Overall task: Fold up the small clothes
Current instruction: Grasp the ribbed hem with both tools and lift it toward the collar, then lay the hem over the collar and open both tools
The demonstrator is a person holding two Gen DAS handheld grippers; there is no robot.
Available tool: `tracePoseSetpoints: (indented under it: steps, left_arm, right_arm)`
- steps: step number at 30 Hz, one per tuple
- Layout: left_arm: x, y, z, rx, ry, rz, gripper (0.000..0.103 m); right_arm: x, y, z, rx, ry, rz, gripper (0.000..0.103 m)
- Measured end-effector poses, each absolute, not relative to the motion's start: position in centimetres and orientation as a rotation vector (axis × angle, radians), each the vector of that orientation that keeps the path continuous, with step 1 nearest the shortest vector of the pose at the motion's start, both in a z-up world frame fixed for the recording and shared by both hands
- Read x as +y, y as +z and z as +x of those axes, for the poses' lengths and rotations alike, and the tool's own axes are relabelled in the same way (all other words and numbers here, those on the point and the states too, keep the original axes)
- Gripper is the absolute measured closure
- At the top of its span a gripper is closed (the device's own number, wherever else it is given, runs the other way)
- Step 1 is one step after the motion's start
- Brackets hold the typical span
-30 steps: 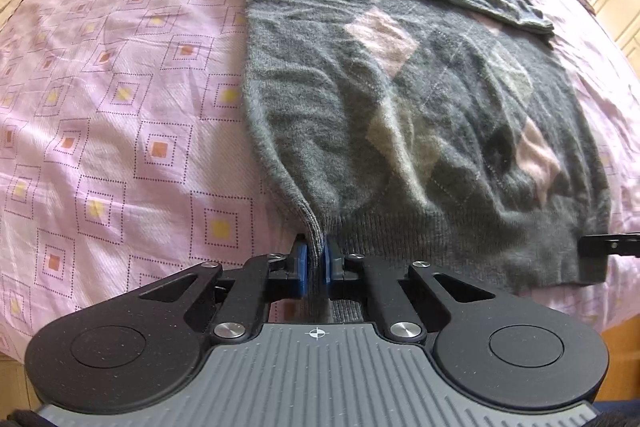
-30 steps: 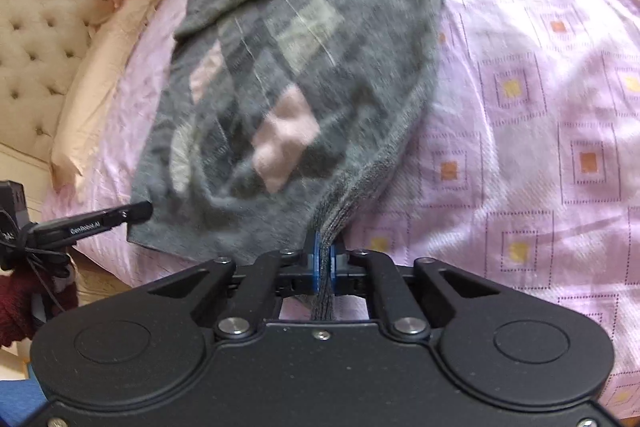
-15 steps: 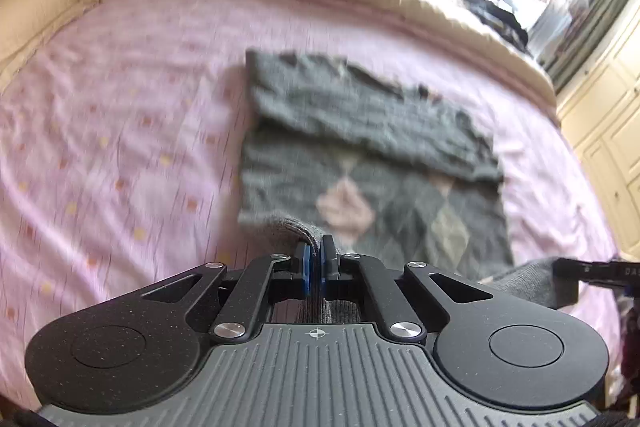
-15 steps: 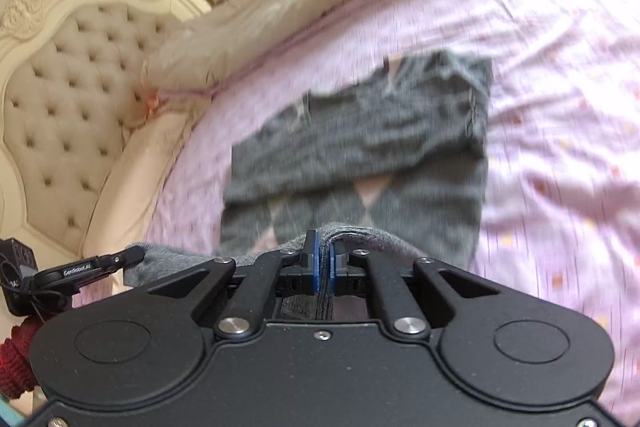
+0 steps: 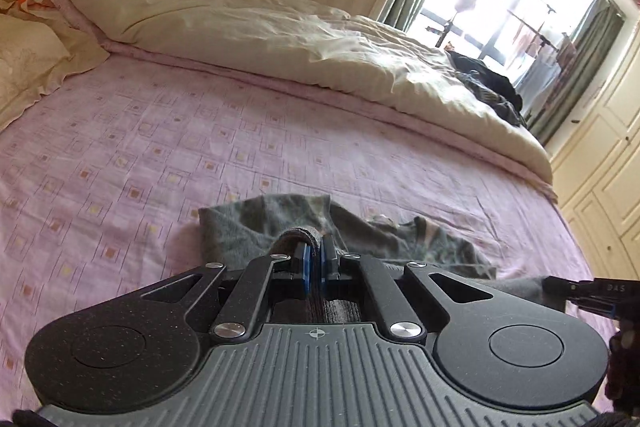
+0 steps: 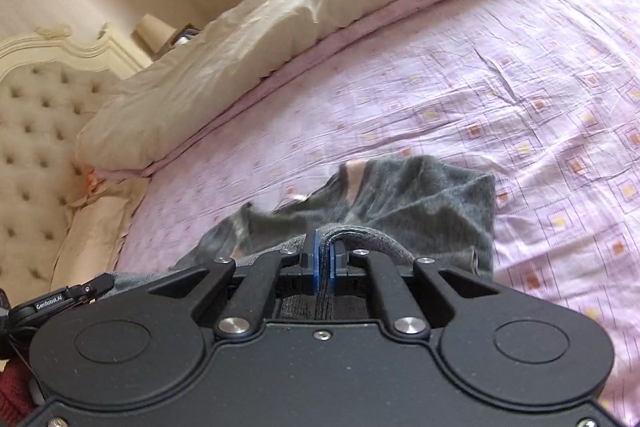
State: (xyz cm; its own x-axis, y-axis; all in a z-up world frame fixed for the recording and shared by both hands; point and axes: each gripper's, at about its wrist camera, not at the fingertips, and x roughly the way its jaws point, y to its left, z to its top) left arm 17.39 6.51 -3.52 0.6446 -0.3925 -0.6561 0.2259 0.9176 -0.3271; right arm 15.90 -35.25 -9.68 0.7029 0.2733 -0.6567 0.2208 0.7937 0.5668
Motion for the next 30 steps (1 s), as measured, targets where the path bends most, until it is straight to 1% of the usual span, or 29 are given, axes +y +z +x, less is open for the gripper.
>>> tracePoseSetpoints:
  steps: [7,13,16,17,18,19,20,21,24,26,28,30]
  left_arm:
    - [4.9,-7.6,23.8,0.860,-0.337,-0.177,0.099]
    - [4.0,-10.4,27.1,0.900,-0.326,-0.112,0.098]
    - [3.7,-11.0,28.1,0.907,-0.323,-0.093,0.097]
    - [3.7,-11.1,28.6,0.906,-0.318,-0.088,0.095]
    - [3.7,-11.1,28.8,0.904,-0.314,-0.090,0.095]
    - [3.8,-11.1,29.3,0.909,-0.307,-0.106,0.092]
    - [4.0,-10.9,29.5,0.908,-0.297,-0.124,0.086]
    - [4.3,-10.7,29.7,0.901,-0.285,-0.145,0.074]
    - [4.9,-9.2,29.2,0.837,-0.256,-0.172,0.064]
    - [4.6,-8.2,28.2,0.814,-0.281,-0.140,0.059]
    - [4.1,-7.8,26.9,0.815,-0.328,-0.103,0.058]
    - [3.1,-8.1,25.5,0.835,-0.379,-0.062,0.058]
  right_arm:
    - [-35.6,-13.4,20.7,0.891,-0.038,0.641,0.092]
    - [-35.7,-14.7,23.5,0.930,-0.060,0.584,0.091]
    - [-36.0,-15.1,24.1,0.936,-0.103,0.582,0.082]
    - [-36.2,-14.9,24.0,0.922,-0.129,0.579,0.076]
    - [-36.3,-14.6,23.8,0.904,-0.157,0.572,0.072]
    - [-36.3,-14.3,23.5,0.888,-0.168,0.568,0.067]
    - [-36.2,-13.8,23.2,0.875,-0.170,0.556,0.066]
    - [-35.8,-13.3,23.0,0.864,-0.161,0.527,0.066]
    - [-33.5,-12.1,22.3,0.851,-0.075,0.405,0.065]
    - [-31.5,-11.9,21.8,0.861,-0.012,0.344,0.056]
    - [-29.3,-12.1,21.3,0.879,0.045,0.279,0.054]
    - [-26.8,-12.6,20.9,0.903,0.098,0.197,0.054]
